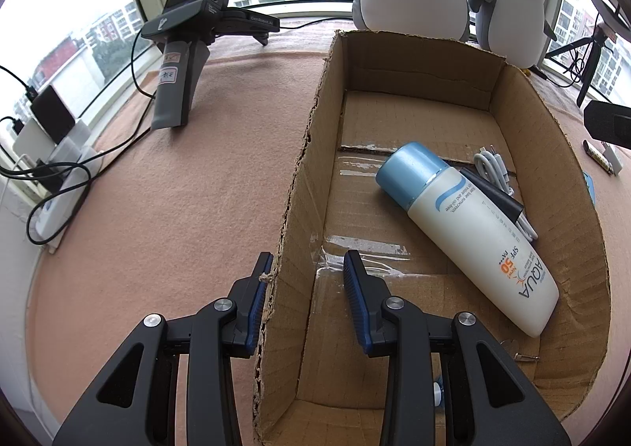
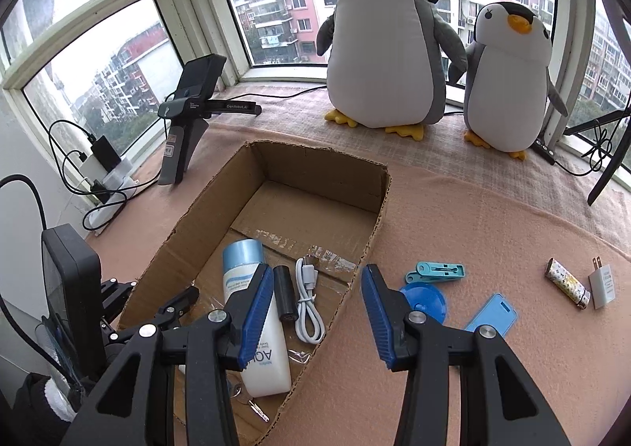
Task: Organize rigid objects
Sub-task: 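Carry the black cylinder into the box and open the right gripper, then move the right gripper to the blue phone stand and grasp it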
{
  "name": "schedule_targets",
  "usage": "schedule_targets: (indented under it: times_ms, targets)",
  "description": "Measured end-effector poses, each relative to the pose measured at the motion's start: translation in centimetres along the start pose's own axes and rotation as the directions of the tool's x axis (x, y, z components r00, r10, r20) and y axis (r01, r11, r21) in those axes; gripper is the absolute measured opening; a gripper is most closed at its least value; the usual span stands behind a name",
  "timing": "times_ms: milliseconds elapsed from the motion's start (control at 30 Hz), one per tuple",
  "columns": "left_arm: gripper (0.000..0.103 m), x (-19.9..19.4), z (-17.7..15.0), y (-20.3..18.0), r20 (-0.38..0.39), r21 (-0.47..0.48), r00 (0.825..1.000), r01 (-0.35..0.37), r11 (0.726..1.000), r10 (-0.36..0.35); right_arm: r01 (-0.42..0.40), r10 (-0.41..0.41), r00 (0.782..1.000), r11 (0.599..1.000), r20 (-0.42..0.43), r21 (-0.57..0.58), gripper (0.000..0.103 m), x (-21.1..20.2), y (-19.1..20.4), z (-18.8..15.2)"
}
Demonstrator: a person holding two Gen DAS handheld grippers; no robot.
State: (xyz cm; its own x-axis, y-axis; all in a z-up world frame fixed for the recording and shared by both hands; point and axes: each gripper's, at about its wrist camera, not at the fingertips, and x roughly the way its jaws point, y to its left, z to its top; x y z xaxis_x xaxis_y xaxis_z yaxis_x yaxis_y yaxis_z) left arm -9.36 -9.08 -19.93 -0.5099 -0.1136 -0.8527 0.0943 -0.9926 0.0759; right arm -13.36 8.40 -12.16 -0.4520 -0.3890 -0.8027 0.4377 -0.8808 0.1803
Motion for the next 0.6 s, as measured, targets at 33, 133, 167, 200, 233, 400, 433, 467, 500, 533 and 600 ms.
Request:
schedule_targets:
  times_ms: [33,133,167,200,233,400,433,467,500,533,600]
  targets:
    - [0.034,0.0,0.0,0.0,0.0,0.0,1.0,0.0,1.0,0.0,0.004,-0.004,1.0,1.0,0.0,0.019,0.043,-0.2,-0.6,-0.1]
    - [0.034,0.0,0.0,0.0,0.0,-0.001,1.0,0.0,1.0,0.0,0.015,-0.015,1.0,0.995,0.0,0.095,0.044,-0.8,-2.8,-0.5]
    - [0.034,0.0,0.0,0.0,0.0,-0.001,1.0,0.001,1.0,-0.001,0.025,-0.025,1.0,0.993,0.001,0.12,0.047,-1.0,-3.5,-0.7]
    - [0.034,0.0,0.0,0.0,0.0,-0.001,1.0,0.001,1.0,-0.001,0.039,-0.04,0.999,0.989,0.003,0.144,0.047,-1.2,-4.3,-0.9]
    - [0.034,0.0,0.0,0.0,0.0,0.0,1.0,0.0,1.0,0.0,0.053,-0.055,0.998,0.985,0.005,0.166,0.048,-1.3,-5.0,-1.1]
    - [0.034,0.0,0.0,0.0,0.0,0.0,1.0,0.001,1.0,-0.001,0.124,-0.119,0.992,0.956,-0.038,0.266,0.048,-1.0,-8.7,-2.4]
    - [0.034,0.0,0.0,0.1,0.0,-0.001,1.0,0.001,1.0,-0.001,0.142,-0.133,0.99,0.949,-0.053,0.28,0.048,-0.8,-9.3,-2.6]
    - [0.034,0.0,0.0,0.0,0.0,-0.001,1.0,0.001,1.0,-0.001,0.162,-0.149,0.986,0.942,-0.069,0.293,0.049,-0.6,-9.9,-2.9]
    - [0.034,0.0,0.0,0.1,0.0,-0.001,1.0,0.001,1.0,-0.001,0.185,-0.167,0.982,0.935,-0.084,0.303,0.049,-0.4,-10.4,-3.2]
    - [0.034,0.0,0.0,0.1,0.0,-0.001,1.0,0.001,1.0,-0.001,0.206,-0.184,0.978,0.928,-0.097,0.311,0.049,-0.1,-11.0,-3.4]
    - [0.034,0.0,0.0,0.1,0.0,-0.001,1.0,0.001,1.0,-0.001,0.224,-0.192,0.973,0.916,-0.126,0.333,0.049,0.5,-12.1,-3.8]
